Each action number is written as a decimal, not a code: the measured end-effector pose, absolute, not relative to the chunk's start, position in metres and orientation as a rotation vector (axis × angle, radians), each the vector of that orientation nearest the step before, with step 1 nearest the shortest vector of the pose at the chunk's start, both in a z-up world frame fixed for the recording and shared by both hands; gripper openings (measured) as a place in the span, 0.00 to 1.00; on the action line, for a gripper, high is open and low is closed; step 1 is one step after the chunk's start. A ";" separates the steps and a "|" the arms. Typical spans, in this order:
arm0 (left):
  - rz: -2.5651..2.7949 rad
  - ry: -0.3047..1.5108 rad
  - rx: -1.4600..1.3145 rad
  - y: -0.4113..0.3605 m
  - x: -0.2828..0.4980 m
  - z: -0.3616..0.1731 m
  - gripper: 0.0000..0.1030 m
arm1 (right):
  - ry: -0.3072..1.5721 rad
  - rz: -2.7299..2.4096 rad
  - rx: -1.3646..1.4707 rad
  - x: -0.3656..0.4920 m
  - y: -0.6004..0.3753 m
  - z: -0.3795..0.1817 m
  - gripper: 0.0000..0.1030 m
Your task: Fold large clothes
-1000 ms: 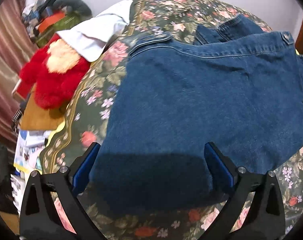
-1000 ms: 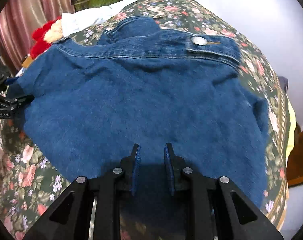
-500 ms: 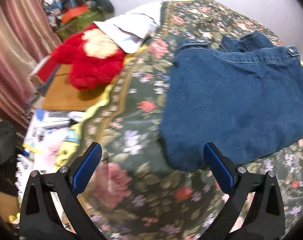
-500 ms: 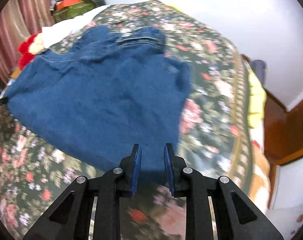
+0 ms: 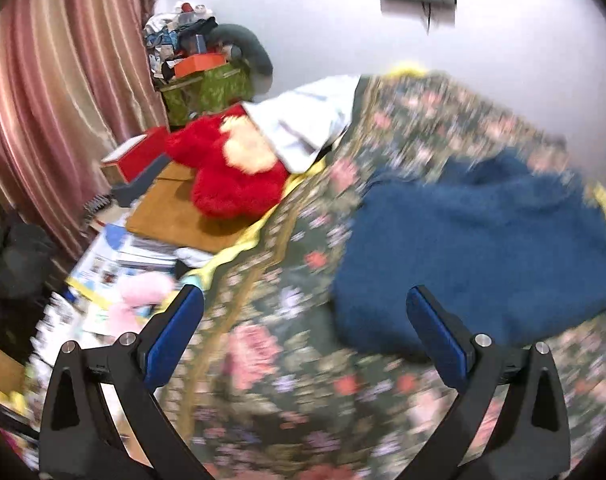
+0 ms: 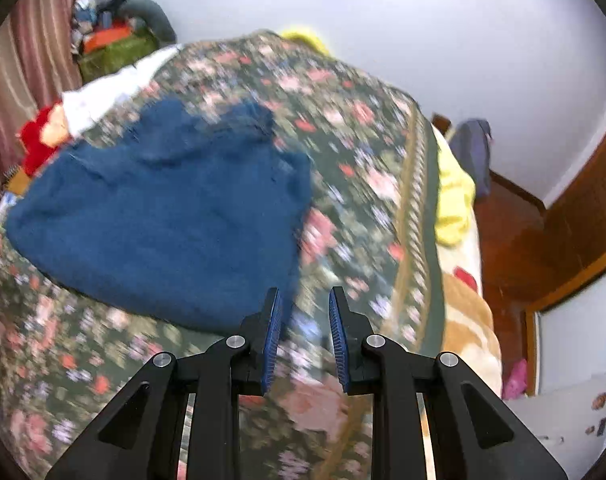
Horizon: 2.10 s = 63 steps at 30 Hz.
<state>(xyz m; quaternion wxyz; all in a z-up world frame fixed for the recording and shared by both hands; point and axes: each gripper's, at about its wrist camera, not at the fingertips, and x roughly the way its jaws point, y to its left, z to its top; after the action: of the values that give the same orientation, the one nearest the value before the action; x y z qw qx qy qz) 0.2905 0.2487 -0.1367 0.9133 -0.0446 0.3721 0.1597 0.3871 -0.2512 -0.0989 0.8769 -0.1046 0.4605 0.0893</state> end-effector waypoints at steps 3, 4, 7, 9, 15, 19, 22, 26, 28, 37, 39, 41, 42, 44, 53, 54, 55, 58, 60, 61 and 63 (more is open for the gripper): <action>0.293 0.733 -0.210 0.237 0.293 -0.136 1.00 | 0.916 0.262 -0.181 0.388 -0.225 -0.085 0.19; 0.274 0.744 -0.247 0.232 0.297 -0.141 1.00 | 0.906 0.288 -0.171 0.388 -0.216 -0.082 0.19; 0.230 0.799 -0.326 0.219 0.309 -0.165 1.00 | 0.905 0.372 -0.153 0.393 -0.183 -0.085 0.19; 0.210 0.847 -0.376 0.213 0.315 -0.183 1.00 | 0.931 0.427 -0.150 0.399 -0.157 -0.095 0.19; 0.128 0.941 -0.618 0.211 0.329 -0.239 1.00 | 1.052 0.507 -0.227 0.418 -0.094 -0.155 0.19; 0.105 0.927 -0.768 0.218 0.333 -0.259 1.00 | 1.118 0.516 -0.282 0.427 -0.075 -0.200 0.19; 0.057 0.873 -0.837 0.225 0.341 -0.259 1.00 | 1.080 0.530 -0.332 0.422 -0.069 -0.205 0.20; 0.055 0.831 -0.899 0.235 0.359 -0.262 0.99 | 1.074 0.545 -0.311 0.421 -0.073 -0.207 0.21; 0.061 0.807 -0.915 0.238 0.368 -0.261 0.99 | 1.078 0.555 -0.267 0.422 -0.079 -0.208 0.21; 0.205 0.815 -0.814 0.238 0.390 -0.246 0.46 | 1.130 0.587 -0.091 0.433 -0.095 -0.206 0.21; 0.191 0.811 -0.730 0.231 0.385 -0.231 0.37 | 1.173 0.576 -0.045 0.437 -0.098 -0.202 0.21; 0.186 0.794 -0.659 0.223 0.378 -0.215 0.36 | 1.204 0.584 -0.008 0.438 -0.098 -0.195 0.21; 0.180 0.772 -0.627 0.219 0.371 -0.205 0.35 | 1.218 0.606 0.013 0.438 -0.096 -0.190 0.21; 0.166 0.730 -0.591 0.215 0.356 -0.187 0.35 | 1.227 0.650 0.033 0.433 -0.089 -0.181 0.21; 0.220 0.666 -0.359 0.201 0.310 -0.152 0.34 | 1.368 0.862 -0.020 0.403 -0.001 -0.201 0.21; 0.245 0.681 -0.350 0.205 0.308 -0.156 0.34 | 1.393 0.878 -0.025 0.400 0.010 -0.212 0.21; 0.267 0.697 -0.343 0.208 0.307 -0.160 0.34 | 1.415 0.889 -0.020 0.399 0.017 -0.221 0.21; 0.300 0.728 -0.356 0.219 0.307 -0.166 0.33 | 1.464 0.878 0.013 0.398 0.030 -0.242 0.21; 0.294 0.730 -0.360 0.219 0.310 -0.161 0.33 | 1.457 0.874 -0.026 0.397 0.034 -0.237 0.21; 0.290 0.726 -0.353 0.217 0.312 -0.157 0.33 | 1.456 0.879 -0.036 0.397 0.033 -0.233 0.21; 0.276 0.705 -0.303 0.205 0.318 -0.144 0.33 | 1.459 0.869 -0.024 0.398 0.023 -0.222 0.21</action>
<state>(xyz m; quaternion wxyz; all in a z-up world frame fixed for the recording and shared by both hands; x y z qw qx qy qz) 0.3179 0.2049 -0.1437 0.9179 -0.1473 0.3430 0.1344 0.3985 0.0231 -0.2217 0.6605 -0.0105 0.6451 0.3840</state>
